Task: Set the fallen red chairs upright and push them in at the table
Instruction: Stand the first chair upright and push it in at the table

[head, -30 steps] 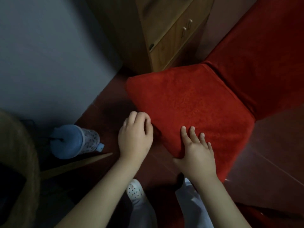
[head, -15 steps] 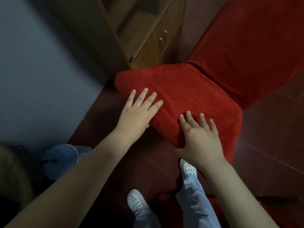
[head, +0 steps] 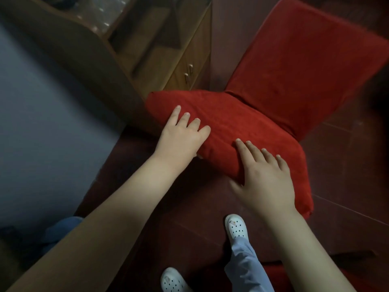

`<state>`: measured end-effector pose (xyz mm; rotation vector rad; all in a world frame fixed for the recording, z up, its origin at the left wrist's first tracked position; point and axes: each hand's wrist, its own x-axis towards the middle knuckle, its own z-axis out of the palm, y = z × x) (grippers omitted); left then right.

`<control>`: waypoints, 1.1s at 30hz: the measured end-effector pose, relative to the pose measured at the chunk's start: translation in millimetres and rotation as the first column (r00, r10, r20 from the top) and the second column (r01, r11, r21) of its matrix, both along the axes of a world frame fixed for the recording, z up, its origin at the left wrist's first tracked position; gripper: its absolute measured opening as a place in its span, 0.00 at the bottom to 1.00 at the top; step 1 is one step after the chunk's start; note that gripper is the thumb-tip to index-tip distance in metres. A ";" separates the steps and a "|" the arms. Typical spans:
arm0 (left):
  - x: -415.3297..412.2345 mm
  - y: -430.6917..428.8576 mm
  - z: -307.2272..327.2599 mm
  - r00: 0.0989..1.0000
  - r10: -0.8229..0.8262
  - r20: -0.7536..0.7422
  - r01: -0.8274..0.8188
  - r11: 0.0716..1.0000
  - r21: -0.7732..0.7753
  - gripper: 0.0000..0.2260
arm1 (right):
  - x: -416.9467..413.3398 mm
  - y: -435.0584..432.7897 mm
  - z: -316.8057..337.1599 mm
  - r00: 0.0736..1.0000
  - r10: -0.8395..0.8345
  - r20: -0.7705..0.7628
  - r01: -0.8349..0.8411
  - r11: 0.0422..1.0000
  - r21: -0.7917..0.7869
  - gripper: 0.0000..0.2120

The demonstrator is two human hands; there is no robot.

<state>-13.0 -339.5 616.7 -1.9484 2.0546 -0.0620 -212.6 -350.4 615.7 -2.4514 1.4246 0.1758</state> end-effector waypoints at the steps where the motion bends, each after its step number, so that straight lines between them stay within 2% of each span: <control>1: -0.8 -8.1 4.7 1.000 -0.021 0.016 0.021 1.000 0.000 0.31 | -0.6 -6.4 3.4 1.000 -0.012 -0.005 0.012 1.000 -0.006 0.44; 5: -2.8 -34.2 19.6 0.997 -0.074 0.029 0.073 0.997 0.017 0.32 | -2.9 -36.7 15.6 1.000 -0.020 -0.022 0.020 1.000 0.000 0.46; 11: -9.6 -60.9 34.2 0.996 -0.011 -0.088 0.010 1.000 -0.009 0.34 | -8.5 -74.0 31.2 0.999 -0.052 -0.006 0.052 0.998 0.028 0.42; 16: -13.5 -85.0 50.3 0.994 0.002 -0.106 -0.001 1.000 0.017 0.35 | -12.9 -100.9 43.2 0.999 -0.047 0.006 0.046 0.997 0.066 0.42; 19: -15.4 -95.2 56.2 0.994 0.005 -0.111 -0.003 1.000 0.025 0.40 | -14.5 -108.7 48.8 0.999 -0.054 0.008 0.053 0.996 0.068 0.44; 23: -9.8 -113.9 64.6 0.986 -0.141 -0.088 0.147 0.987 0.068 0.48 | -16.7 -119.0 57.1 0.998 -0.057 0.010 0.057 0.997 0.051 0.48; 27: 8.2 -140.6 71.4 0.943 -0.317 -0.100 0.324 0.944 0.064 0.46 | -22.8 -135.3 66.6 0.997 -0.074 -0.012 0.075 0.997 0.025 0.50; 30: 14.5 -165.4 78.4 0.917 -0.376 -0.132 0.385 0.921 0.051 0.46 | -27.4 -159.6 77.3 0.996 -0.077 -0.049 0.076 0.997 -0.022 0.50; 33: 9.7 -197.3 85.6 0.890 -0.425 -0.165 0.437 0.898 0.048 0.45 | -32.1 -184.3 90.4 0.987 -0.150 -0.062 0.146 0.987 -0.069 0.50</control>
